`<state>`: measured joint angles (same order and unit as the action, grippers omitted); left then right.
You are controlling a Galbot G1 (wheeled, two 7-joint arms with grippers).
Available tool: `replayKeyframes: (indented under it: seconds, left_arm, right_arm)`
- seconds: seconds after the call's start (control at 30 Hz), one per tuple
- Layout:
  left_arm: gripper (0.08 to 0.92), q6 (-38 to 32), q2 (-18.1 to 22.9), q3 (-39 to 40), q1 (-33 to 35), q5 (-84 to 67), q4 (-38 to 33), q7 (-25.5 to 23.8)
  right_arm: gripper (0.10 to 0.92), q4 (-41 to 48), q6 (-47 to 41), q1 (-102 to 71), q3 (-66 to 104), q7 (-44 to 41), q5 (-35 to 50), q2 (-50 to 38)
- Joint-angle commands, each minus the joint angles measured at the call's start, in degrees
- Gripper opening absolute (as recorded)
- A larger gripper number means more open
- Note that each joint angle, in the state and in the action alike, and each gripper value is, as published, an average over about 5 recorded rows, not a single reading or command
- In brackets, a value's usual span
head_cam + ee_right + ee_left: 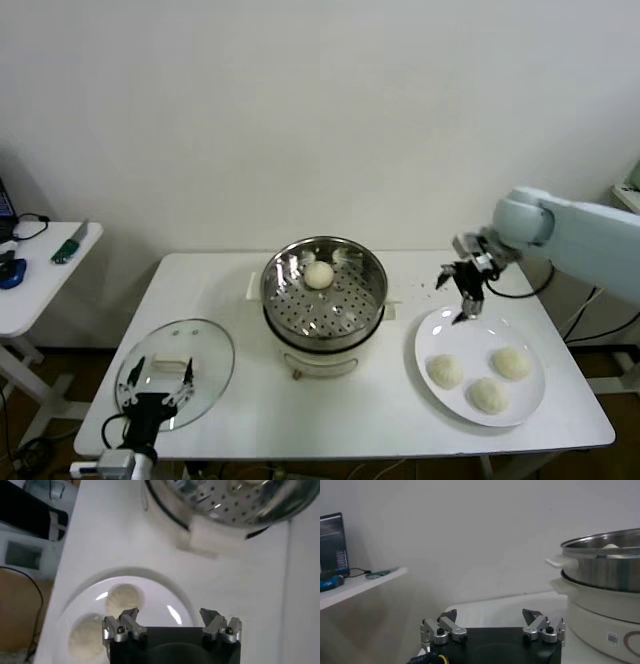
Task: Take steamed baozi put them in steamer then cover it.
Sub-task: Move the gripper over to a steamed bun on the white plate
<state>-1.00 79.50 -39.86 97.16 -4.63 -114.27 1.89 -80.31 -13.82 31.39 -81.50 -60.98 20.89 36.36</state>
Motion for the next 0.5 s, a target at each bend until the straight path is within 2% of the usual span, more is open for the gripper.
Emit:
replayKeyframes:
  seconds: [0.03, 0.17, 0.5]
  left_arm:
    - [0.823, -0.04, -0.11, -0.13, 0.12, 0.36, 0.03, 0.02]
    - [0.823, 0.01, -0.13, -0.28, -0.02, 1.24, 0.19, 0.14]
    - [0.823, -0.03, 0.12, -0.05, -0.27, 1.31, 0.96, 0.15]
  right_arm:
    - [0.823, -1.84, -5.56, -16.14, 7.24, 1.08, -4.66, -6.79]
    - [0.823, 0.46, -4.43, -21.36, 10.87, 0.98, -8.56, -5.58]
    - [0.823, 4.22, -2.72, -26.4, 15.92, 1.79, -11.0, -1.54]
